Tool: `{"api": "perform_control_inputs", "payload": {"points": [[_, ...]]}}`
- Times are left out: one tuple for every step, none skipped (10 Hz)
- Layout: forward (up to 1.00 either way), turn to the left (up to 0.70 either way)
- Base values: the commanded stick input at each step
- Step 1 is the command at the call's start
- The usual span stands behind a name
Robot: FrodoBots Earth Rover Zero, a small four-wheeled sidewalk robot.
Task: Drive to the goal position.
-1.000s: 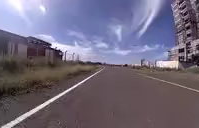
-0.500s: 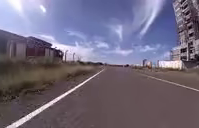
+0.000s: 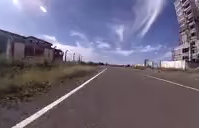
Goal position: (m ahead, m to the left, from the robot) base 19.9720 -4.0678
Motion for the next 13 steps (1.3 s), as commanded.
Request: {"api": "perform_control_inputs", "payload": {"points": [[1.0,0.0],[1.0,0.0],[1.0,0.0],[1.0,0.0],[1.0,0.0],[1.0,0.0],[1.0,0.0],[1.0,0.0],[1.0,0.0],[1.0,0.0],[1.0,0.0],[1.0,0.0],[1.0,0.0]]}}
